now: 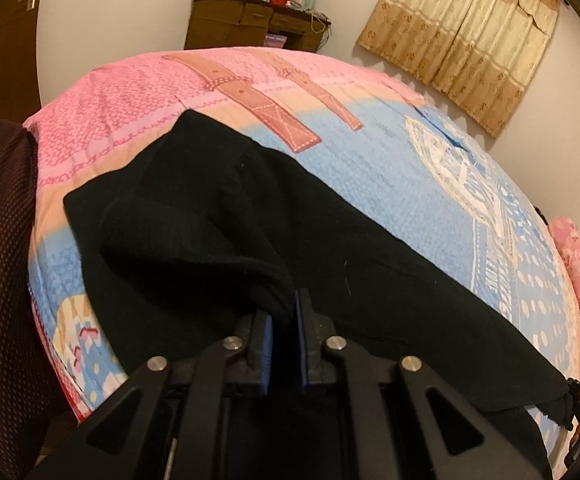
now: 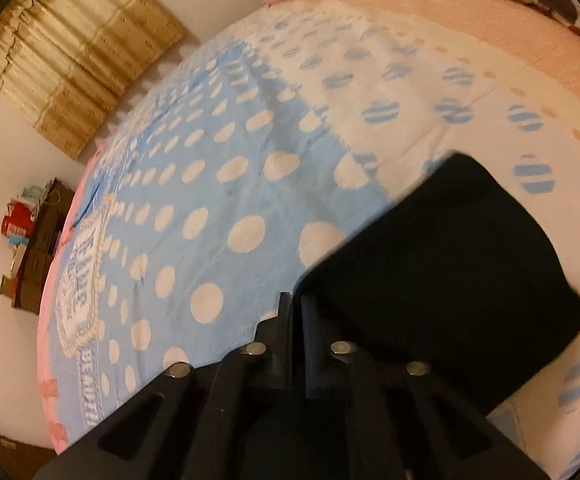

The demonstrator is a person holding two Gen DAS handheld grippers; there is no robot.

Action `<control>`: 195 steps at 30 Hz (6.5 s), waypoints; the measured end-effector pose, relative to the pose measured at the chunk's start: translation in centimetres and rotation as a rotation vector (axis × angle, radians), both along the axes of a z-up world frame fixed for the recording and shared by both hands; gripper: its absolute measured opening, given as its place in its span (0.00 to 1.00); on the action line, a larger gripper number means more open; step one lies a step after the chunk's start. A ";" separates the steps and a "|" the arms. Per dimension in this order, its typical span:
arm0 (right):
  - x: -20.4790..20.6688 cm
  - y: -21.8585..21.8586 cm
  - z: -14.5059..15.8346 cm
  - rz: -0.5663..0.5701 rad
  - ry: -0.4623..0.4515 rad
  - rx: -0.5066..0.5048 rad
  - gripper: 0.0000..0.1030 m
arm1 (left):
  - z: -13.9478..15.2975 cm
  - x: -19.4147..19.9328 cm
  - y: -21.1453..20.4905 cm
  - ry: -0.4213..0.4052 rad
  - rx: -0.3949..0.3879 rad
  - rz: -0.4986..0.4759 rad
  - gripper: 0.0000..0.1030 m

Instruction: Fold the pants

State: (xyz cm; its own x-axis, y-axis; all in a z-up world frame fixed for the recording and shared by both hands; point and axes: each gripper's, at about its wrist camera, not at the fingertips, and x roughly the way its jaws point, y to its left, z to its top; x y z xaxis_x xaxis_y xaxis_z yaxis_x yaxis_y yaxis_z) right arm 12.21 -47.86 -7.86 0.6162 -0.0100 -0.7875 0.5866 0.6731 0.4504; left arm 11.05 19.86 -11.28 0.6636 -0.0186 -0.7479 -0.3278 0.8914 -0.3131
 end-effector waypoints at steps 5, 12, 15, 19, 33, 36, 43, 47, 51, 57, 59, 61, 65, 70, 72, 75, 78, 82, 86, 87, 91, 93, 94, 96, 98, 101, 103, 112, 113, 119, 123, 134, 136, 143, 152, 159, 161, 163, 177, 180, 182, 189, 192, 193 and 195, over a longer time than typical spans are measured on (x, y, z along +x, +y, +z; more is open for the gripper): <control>-3.0 0.1 4.7 0.043 -0.174 0.008 0.03 | 2.5 1.4 1.2 -0.028 -0.017 -0.033 0.12; -11.0 2.7 12.6 0.149 -0.417 0.013 0.03 | 7.3 -0.3 4.1 -0.150 -0.025 -0.029 0.12; -16.1 4.5 12.0 0.169 -0.442 0.000 0.03 | 6.7 -2.0 5.6 -0.137 -0.041 -0.028 0.12; -23.0 6.3 6.8 0.142 -0.371 -0.039 0.03 | 3.9 -3.0 6.9 -0.075 -0.093 0.009 0.12; -27.9 8.7 -4.7 0.042 -0.159 -0.075 0.11 | -0.7 -3.4 6.2 0.024 0.018 0.049 0.14; -29.3 8.7 -3.5 -0.048 -0.124 -0.137 0.40 | 0.5 -4.0 6.4 -0.028 0.031 0.061 0.14; -26.7 14.2 1.8 0.109 -0.139 -0.622 0.51 | -0.6 -3.4 6.7 0.016 0.040 0.067 0.14; -21.9 19.5 0.6 0.388 -0.141 -0.833 0.51 | -0.3 -3.6 6.5 0.008 0.054 0.065 0.14; -19.0 21.1 -2.7 0.470 -0.054 -0.924 0.51 | 0.0 -3.9 6.6 0.006 0.066 0.067 0.14; -20.3 18.5 -2.8 0.303 -0.071 -0.856 0.08 | -0.1 -4.1 6.6 0.020 0.079 0.068 0.14; -22.4 15.6 -1.7 0.166 -0.130 -0.728 0.08 | 0.0 -4.0 6.4 0.023 0.091 0.065 0.14; -26.2 11.8 -0.7 -0.017 -0.250 -0.548 0.08 | 0.0 -3.8 6.2 0.025 0.101 0.063 0.14; -32.4 5.2 -3.0 -0.297 -0.377 -0.198 0.11 | -0.3 -3.6 6.1 0.040 0.105 0.066 0.14; -35.4 2.2 -8.0 -0.453 -0.374 0.106 0.13 | -0.2 -3.7 6.5 0.042 0.100 0.074 0.14; -35.5 2.6 -6.5 -0.490 -0.320 0.004 0.13 | 0.1 -3.7 6.8 0.036 0.106 0.077 0.14; -35.5 3.0 -3.7 -0.540 -0.252 -0.175 0.13 | 0.3 -3.8 7.1 0.033 0.111 0.080 0.14; -34.7 3.9 -1.2 -0.484 -0.239 -0.331 0.13 | 0.7 -3.9 7.3 0.034 0.147 0.089 0.14; -30.9 8.2 0.9 -0.260 -0.267 -0.450 0.13 | 2.5 -4.5 8.4 0.000 0.248 0.134 0.14; -23.5 15.0 1.4 0.113 -0.328 -0.451 0.13 | 3.7 -5.3 10.7 -0.012 0.247 0.177 0.18; -22.1 16.0 1.3 0.177 -0.338 -0.440 0.13 | 3.7 -5.4 10.9 -0.010 0.246 0.179 0.20; -16.0 23.3 0.9 0.473 -0.348 -0.391 0.13 | 3.2 -5.7 10.9 -0.001 0.212 0.155 0.44; -14.2 26.5 0.7 0.579 -0.357 -0.380 0.13 | 3.2 -5.4 10.4 -0.006 0.205 0.134 0.46; -14.0 27.5 0.7 0.603 -0.366 -0.376 0.13 | 3.0 -5.0 10.2 -0.003 0.191 0.118 0.48; -13.7 29.4 0.4 0.654 -0.384 -0.362 0.14 | 2.5 -4.3 10.0 0.005 0.141 0.099 0.57; -13.6 30.3 -0.1 0.688 -0.366 -0.365 0.15 | 1.6 -3.3 9.8 0.020 0.075 0.069 0.57; -13.4 30.1 -1.1 0.690 -0.338 -0.331 0.22 | 0.2 -1.8 9.5 0.054 0.022 0.068 0.57; -13.5 29.7 -1.0 0.668 -0.326 -0.318 0.27 | -0.5 -1.0 9.8 0.065 -0.031 0.082 0.57; -14.3 27.9 -1.2 0.583 -0.306 -0.309 0.27 | -0.1 0.3 10.6 0.015 -0.071 0.108 0.16; -14.2 27.8 -1.3 0.580 -0.303 -0.305 0.27 | 0.1 0.0 10.8 0.002 -0.080 0.107 0.15; -14.0 27.9 -1.6 0.589 -0.290 -0.300 0.27 | 1.5 -0.8 10.9 0.013 -0.022 0.058 0.15; -13.9 28.0 -1.8 0.597 -0.283 -0.292 0.27 | 2.4 -1.4 11.4 0.005 -0.039 0.067 0.15; -13.6 30.5 -2.6 0.718 -0.266 -0.287 0.27 | 0.5 0.2 9.5 0.175 0.310 0.049 0.50; -13.7 30.5 -2.2 0.719 -0.292 -0.298 0.27 | 2.3 -0.3 9.4 0.169 0.426 0.102 0.66; -12.4 31.4 -2.1 0.754 -0.323 -0.280 0.27 | 6.6 -2.0 7.2 0.038 0.543 0.071 0.68; -10.9 42.0 -2.0 1.176 -0.356 -0.335 0.27 | 5.5 -2.2 6.0 0.058 0.419 -0.004 0.68; -8.4 49.2 -4.6 1.356 -0.289 -0.431 0.27 | 7.6 -4.0 9.6 0.023 0.464 0.131 0.77; -8.3 50.1 -4.5 1.351 -0.324 -0.482 0.27 | 7.7 -4.1 10.5 0.023 0.433 0.147 0.77; -7.8 50.8 -4.3 1.342 -0.336 -0.508 0.27 | 7.7 -4.1 10.8 0.021 0.416 0.153 0.77; -7.9 52.5 -3.0 1.347 -0.447 -0.473 0.10 | 8.3 -3.7 11.2 -0.001 0.399 0.170 0.77; -7.9 53.6 -3.3 1.364 -0.453 -0.493 0.30 | 8.5 -3.8 11.4 -0.008 0.392 0.176 0.77; -7.4 54.3 -3.9 1.371 -0.442 -0.508 0.41 | 8.9 -4.0 11.6 -0.016 0.400 0.184 0.77; -7.0 55.6 -4.9 1.365 -0.433 -0.611 0.23 | 9.3 -4.3 12.9 -0.028 0.379 0.217 0.77; -6.3 56.0 -4.9 1.345 -0.411 -0.628 0.09 | 9.1 -4.3 13.2 -0.026 0.367 0.221 0.77; -6.0 56.0 -4.8 1.342 -0.405 -0.623 0.04 | 9.0 -4.3 13.3 -0.026 0.363 0.223 0.77; -5.9 56.1 -4.5 1.342 -0.402 -0.599 0.04 | 9.0 -4.3 13.4 -0.028 0.352 0.224 0.77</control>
State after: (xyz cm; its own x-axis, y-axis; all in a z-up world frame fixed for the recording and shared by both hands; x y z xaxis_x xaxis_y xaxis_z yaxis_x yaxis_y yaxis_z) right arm 6.29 8.19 -12.35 0.5949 0.4670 -0.6542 -0.6790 0.7275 -0.0982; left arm 6.76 33.22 -2.32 0.6425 0.3818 -0.6644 -0.5211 0.8534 -0.0136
